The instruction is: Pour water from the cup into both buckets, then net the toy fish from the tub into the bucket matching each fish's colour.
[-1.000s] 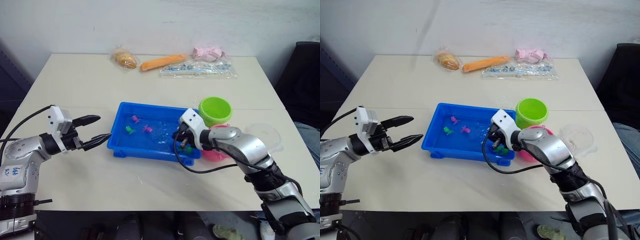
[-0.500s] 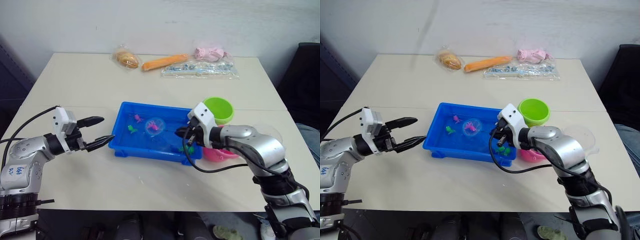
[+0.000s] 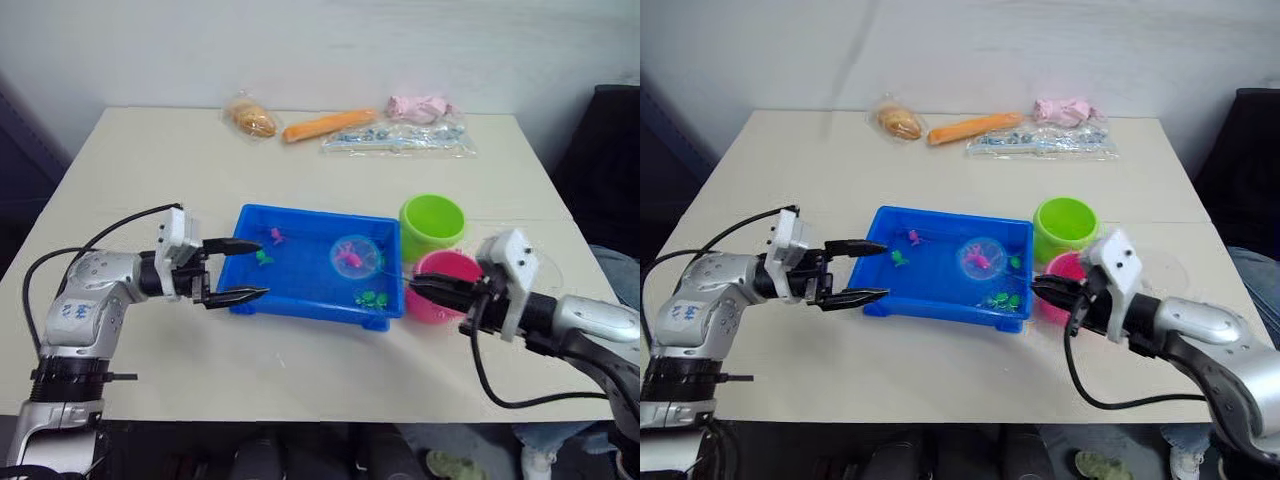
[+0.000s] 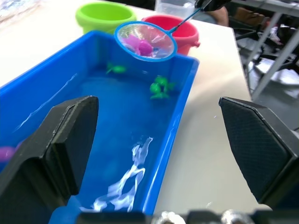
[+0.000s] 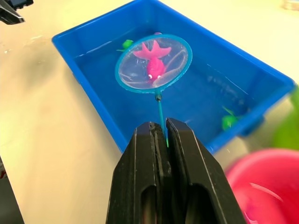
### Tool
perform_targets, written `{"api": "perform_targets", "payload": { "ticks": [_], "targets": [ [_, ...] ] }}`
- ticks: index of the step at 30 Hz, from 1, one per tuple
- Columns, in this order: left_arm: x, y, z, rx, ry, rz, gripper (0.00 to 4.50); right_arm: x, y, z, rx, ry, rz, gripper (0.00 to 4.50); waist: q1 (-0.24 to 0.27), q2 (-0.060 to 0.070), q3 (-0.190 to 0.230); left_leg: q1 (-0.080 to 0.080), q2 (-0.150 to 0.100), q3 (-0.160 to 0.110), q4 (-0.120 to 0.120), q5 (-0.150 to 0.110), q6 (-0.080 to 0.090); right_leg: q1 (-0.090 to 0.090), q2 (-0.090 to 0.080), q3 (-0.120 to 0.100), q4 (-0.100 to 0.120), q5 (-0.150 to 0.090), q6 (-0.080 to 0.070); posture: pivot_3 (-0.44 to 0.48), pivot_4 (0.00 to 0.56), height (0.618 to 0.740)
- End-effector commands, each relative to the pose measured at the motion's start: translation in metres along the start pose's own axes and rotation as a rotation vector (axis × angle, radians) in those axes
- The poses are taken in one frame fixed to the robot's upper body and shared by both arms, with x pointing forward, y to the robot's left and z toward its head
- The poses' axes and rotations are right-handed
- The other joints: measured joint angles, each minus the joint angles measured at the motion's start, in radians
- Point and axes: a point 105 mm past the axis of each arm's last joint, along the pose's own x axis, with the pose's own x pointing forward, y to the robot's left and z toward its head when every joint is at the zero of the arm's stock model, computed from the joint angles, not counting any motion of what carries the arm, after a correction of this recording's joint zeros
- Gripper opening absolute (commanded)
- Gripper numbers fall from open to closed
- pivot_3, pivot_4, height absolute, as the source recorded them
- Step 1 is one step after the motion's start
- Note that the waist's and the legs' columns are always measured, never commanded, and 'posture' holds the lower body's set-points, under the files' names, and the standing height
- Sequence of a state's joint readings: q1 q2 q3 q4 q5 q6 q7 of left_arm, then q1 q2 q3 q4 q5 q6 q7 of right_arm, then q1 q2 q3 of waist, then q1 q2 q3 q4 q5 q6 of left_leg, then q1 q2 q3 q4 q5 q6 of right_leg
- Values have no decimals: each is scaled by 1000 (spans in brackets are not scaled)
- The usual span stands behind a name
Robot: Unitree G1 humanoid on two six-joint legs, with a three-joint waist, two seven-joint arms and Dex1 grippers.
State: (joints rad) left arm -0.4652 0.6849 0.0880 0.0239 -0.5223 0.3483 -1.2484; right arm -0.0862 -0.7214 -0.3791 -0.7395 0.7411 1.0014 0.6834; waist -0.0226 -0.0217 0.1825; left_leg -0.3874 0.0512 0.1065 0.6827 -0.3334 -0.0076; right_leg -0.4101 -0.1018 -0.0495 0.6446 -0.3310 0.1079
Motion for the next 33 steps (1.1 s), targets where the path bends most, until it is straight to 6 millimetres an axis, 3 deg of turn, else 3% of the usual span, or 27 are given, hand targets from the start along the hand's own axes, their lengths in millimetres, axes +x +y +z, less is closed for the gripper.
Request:
{"api": "perform_targets", "payload": {
  "ticks": [1, 8, 12, 14, 16, 21, 25, 33],
  "targets": [
    [18, -3, 12, 24, -66, -89, 4445, -31, -3, 13, -60, -60, -121, 0, 11, 0, 0, 0, 0, 0, 0, 0, 0, 0, 0, 0, 0, 0, 0, 0, 150, 740],
    [49, -10, 27, 17, -194, -189, 4445, -87, -7, 4, -75, -81, -297, 0, 30, 0, 0, 0, -1, -1, 1, 0, 0, 2, 1, 1, -1, 1, 2, 0, 150, 740],
    [58, -15, 24, 6, -200, -231, 4445, -107, -13, -5, -95, -62, -388, 0, 31, 0, 0, 1, -2, 0, 1, 1, 1, 2, 2, 2, -1, 1, 3, 0, 150, 740],
    [59, -15, 22, 4, -198, -235, 4445, -114, -17, -12, -140, -18, -428, 0, 28, 0, 0, 1, -2, 0, 1, 1, 1, 2, 2, 3, -2, 1, 3, 0, 150, 740],
    [60, -14, 21, 8, -194, -237, 4445, -120, -23, -22, -290, 76, -460, 0, 28, 0, 0, 2, -2, 0, 1, 1, 1, 2, 2, 3, -1, 1, 3, 0, 150, 740],
    [60, -13, 19, 14, -191, -233, 4445, -127, -32, -35, -511, 154, -506, 0, 23, 0, 0, 2, -2, 0, 1, 2, 0, 3, 3, 3, -1, 2, 3, 0, 150, 740],
    [61, -14, 17, 16, -191, -231, 4445, -126, -39, -44, -591, 204, -533, 0, 23, 0, 0, 3, -2, 0, 1, 3, -2, 3, 3, 3, 0, 2, 3, 0, 150, 740],
    [63, -11, 18, 36, -195, -208, 4445, -101, -38, -41, -757, 223, -516, 0, 23, 0, 0, 3, -2, -1, 1, 4, -2, 3, 3, 4, 1, 2, 3, 0, 150, 740]
  ]
}}
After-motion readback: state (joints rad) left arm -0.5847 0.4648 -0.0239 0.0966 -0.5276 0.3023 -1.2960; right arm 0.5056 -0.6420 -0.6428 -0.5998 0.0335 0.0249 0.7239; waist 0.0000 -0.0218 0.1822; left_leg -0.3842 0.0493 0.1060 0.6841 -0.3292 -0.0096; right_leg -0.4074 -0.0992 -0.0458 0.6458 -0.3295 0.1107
